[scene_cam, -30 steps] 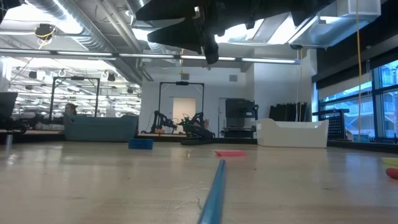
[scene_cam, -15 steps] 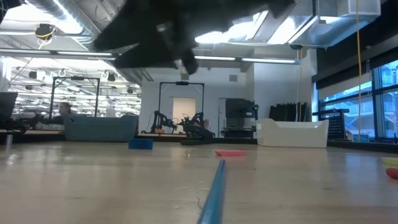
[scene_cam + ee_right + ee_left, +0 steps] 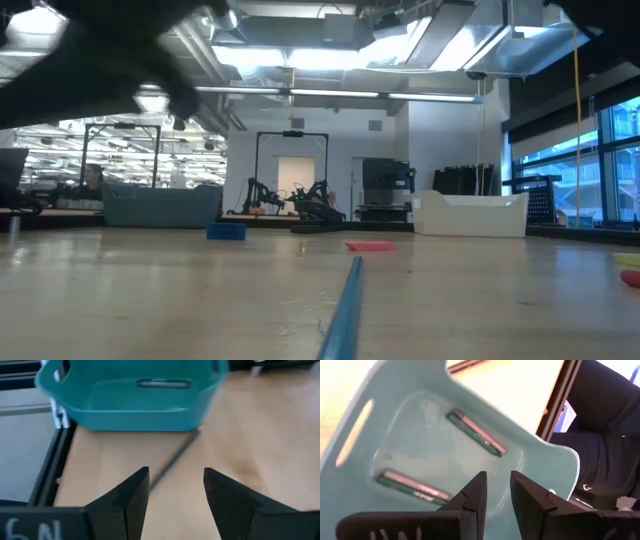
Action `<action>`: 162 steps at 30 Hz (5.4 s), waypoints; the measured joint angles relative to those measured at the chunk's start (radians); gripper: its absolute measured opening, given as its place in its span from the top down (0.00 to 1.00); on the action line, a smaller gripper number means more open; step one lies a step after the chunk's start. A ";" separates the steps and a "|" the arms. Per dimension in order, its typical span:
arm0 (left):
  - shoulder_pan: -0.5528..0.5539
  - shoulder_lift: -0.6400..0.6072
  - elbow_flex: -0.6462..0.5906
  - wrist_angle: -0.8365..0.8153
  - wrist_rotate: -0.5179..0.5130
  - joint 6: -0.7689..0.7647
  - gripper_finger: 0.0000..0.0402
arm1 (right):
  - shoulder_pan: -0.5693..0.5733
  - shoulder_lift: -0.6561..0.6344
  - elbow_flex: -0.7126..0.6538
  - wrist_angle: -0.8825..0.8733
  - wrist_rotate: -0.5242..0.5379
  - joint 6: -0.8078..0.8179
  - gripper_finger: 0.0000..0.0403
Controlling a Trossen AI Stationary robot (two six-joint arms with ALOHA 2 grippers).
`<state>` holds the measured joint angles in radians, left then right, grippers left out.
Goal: Sort crayons/erasers/pens/pencils in bins
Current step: Put the black pencil into the blue bin
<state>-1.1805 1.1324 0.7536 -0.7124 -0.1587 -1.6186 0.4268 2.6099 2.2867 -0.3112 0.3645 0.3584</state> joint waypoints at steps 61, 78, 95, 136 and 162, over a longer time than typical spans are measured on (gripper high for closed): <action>0.055 -0.066 0.162 -0.144 -0.277 0.268 0.81 | -0.029 0.046 0.023 -0.540 0.212 0.163 0.93; 0.087 0.049 0.161 -0.132 -0.468 0.381 0.81 | 0.021 -0.036 0.025 -1.258 0.440 0.627 0.92; 0.361 0.164 0.160 -0.027 -0.476 0.757 0.74 | 0.050 -0.040 -0.119 -0.844 0.295 0.514 0.91; 0.535 0.164 0.160 -0.034 -0.456 1.038 0.74 | 0.006 -0.956 -1.330 -0.047 0.069 0.345 0.91; 1.623 0.245 -0.050 1.045 0.573 1.905 0.74 | -0.621 -1.278 -2.009 0.971 -0.553 -0.139 0.91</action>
<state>0.4426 1.3778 0.7033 0.3328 0.4141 0.2868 -0.1939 1.3315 0.2777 0.6595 -0.1883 0.2190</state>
